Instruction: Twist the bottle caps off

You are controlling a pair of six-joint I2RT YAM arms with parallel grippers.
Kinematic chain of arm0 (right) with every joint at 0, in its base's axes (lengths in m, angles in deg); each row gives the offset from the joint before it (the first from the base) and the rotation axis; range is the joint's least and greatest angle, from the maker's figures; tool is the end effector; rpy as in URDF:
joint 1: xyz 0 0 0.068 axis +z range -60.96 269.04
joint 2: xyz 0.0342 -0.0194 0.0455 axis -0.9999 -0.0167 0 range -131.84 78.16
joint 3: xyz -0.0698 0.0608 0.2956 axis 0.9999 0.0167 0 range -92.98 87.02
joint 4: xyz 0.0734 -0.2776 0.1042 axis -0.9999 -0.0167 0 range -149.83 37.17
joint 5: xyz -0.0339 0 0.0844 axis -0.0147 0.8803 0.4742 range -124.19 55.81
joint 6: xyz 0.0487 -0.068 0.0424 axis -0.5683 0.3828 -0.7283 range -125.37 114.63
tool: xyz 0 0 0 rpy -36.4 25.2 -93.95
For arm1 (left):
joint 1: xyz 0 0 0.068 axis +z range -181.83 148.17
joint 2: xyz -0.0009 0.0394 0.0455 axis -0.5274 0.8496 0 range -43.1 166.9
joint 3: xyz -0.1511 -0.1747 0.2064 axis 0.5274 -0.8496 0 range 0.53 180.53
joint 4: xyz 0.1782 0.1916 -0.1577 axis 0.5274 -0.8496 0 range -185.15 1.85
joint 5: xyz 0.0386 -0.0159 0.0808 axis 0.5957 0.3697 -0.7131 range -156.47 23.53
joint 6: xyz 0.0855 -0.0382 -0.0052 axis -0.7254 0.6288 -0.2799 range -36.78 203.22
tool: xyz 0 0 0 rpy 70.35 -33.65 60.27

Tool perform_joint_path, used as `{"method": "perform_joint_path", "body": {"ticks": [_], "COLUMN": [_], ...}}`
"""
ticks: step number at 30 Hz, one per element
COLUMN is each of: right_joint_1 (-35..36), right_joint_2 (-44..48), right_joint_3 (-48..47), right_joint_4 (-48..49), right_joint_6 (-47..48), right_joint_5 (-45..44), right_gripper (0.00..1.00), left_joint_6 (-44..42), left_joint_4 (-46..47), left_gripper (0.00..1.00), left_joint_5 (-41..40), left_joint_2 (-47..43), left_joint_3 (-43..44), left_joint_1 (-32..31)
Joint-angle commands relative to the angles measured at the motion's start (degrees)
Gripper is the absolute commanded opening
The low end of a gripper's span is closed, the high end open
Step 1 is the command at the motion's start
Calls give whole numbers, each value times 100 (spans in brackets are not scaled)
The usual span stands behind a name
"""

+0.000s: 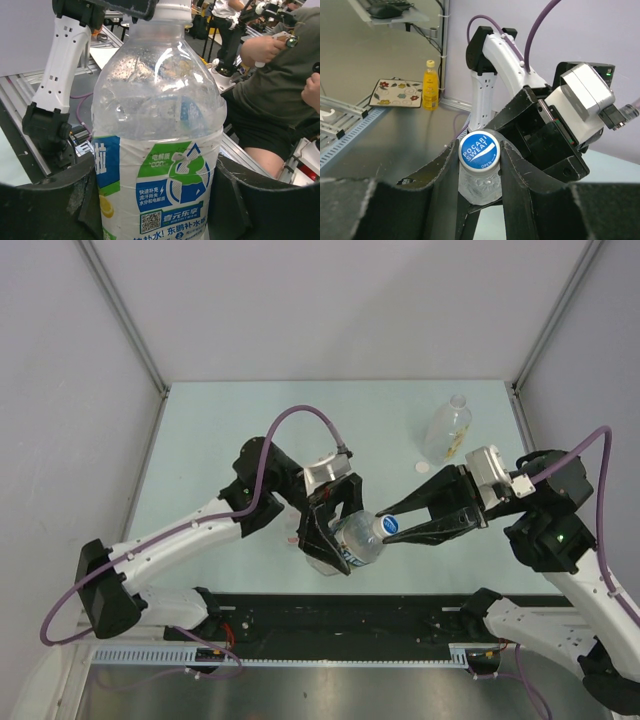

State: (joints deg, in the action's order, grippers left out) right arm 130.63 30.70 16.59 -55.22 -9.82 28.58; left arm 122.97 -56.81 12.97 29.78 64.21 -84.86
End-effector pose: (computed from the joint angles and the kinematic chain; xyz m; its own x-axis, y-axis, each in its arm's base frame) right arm 0.0744 0.1666 0.5447 0.1903 0.2164 -0.9576 -0.9439 -0.2277 -0.2390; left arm 0.1210 -0.2988 0.4486 -0.2696 0.1633 -0.9490 0.6786 -0.6671 -0.3075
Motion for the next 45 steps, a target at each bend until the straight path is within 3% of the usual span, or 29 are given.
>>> {"method": "perform_joint_path", "body": {"ticks": [1, 4, 8, 11, 12, 13, 14, 15, 16, 22, 26, 29, 37, 45], "right_joint_1": [-10, -45, -238, -572, -642, -756, -818, -871, -967, -1109, -1117, -1117, -1109, -1100], "right_joint_2": [-264, -255, -185, -27, 26, 79, 158, 202, 237, 404, 571, 615, 510, 194], "right_joint_3": [91, 91, 91, 91, 91, 91, 83, 82, 82, 39, 30, -5, -58, -58], "right_joint_4": [-719, -719, -789, -833, -859, -859, -859, -859, -885, -1061, -904, -745, -938, -1246], "right_joint_6": [-223, -250, -390, -680, -741, -855, -899, -943, -987, -1207, -1488, -1822, -2919, -3449], "right_joint_5": [1036, 1036, 888, 396, 264, 28, -88, -202, -420, -1842, -2751, -3208, -4842, -5442], "right_gripper": [0, 0, 0, 33, 60, 70, 78, 92, 98, 100, 99, 100, 100, 91], "left_joint_6": [227, 113, -885, -2306, -2592, -2812, -3076, -3148, -3201, -3421, -3552, -3666, -4255, -4677], "left_joint_4": [1077, 885, -89, -1845, -2241, -2828, -3017, -3089, -3342, -3415, -3502, -3555, -3389, -2977], "left_gripper": [0, 0, 0, 0, 0, 0, 0, 0, 0, 0, 0, 0, 0, 0], "left_joint_5": [-157, -148, -253, -727, -902, -1243, -1395, -1518, -1832, -3195, -4906, -5665, -8527, -10043], "left_joint_2": [-55, -37, -107, -248, -274, -301, -310, -310, -327, -564, -652, -687, -758, -688], "left_joint_3": [180, 206, 373, 706, 812, 891, 996, 1023, 1041, 804, 637, 593, 383, 162], "left_joint_1": [-31, -31, -23, -14, -5, 4, 21, 47, 56, 65, 48, -22, -664, -1314]}}
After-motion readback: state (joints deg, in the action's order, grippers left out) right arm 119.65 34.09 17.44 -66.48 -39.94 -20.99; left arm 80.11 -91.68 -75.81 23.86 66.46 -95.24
